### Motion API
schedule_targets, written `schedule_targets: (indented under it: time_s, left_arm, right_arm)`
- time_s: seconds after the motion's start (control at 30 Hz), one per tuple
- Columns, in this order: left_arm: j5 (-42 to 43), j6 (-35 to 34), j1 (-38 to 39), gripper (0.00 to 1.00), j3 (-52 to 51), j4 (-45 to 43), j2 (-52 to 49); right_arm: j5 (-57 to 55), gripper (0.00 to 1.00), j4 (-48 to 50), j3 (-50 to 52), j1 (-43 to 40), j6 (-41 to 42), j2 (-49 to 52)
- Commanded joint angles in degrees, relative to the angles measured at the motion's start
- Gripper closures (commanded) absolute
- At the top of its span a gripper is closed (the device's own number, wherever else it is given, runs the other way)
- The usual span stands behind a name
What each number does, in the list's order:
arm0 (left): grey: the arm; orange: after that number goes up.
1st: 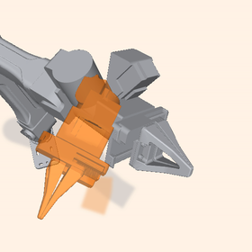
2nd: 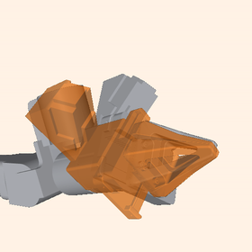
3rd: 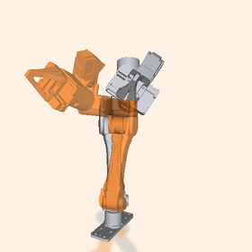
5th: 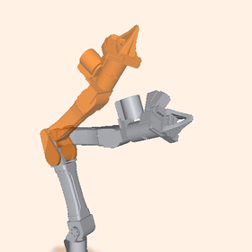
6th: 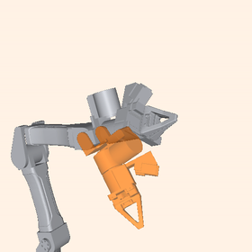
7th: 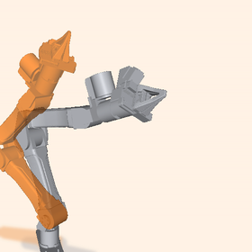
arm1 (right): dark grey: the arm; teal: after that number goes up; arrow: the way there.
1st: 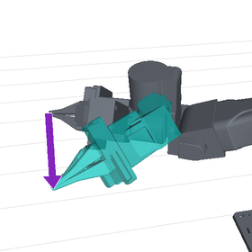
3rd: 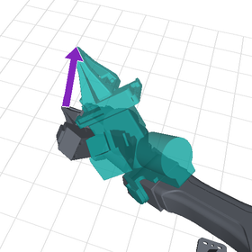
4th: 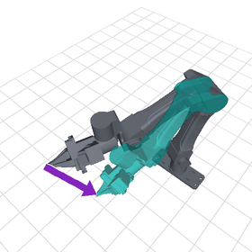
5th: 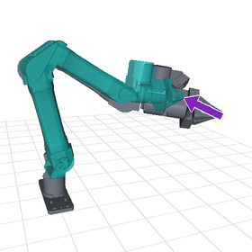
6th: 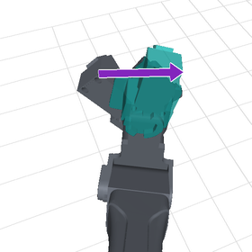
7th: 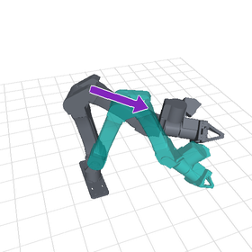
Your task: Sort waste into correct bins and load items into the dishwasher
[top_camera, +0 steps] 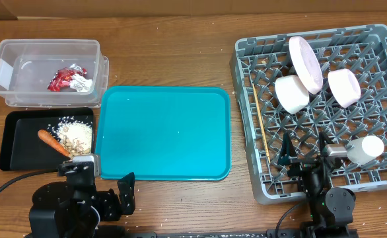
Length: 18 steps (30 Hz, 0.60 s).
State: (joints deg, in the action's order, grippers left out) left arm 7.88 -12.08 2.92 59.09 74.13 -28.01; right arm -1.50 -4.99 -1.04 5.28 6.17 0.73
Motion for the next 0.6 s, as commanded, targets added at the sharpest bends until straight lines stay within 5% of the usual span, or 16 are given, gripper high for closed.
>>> schedule_targets:
  time_s: [0.0, 0.57]
  left_arm:
    - [-0.61, -0.61, 0.11, 0.0, -0.11, -0.2, 0.37]
    - [-4.81, 0.48, 0.11, 0.0, -1.31, -0.98, 2.12]
  right_arm:
    - [0.24, 0.0, 0.31, 0.59, -0.04, -0.22, -0.57]
    - [0.24, 0.0, 0.31, 0.59, -0.04, -0.22, -0.57]
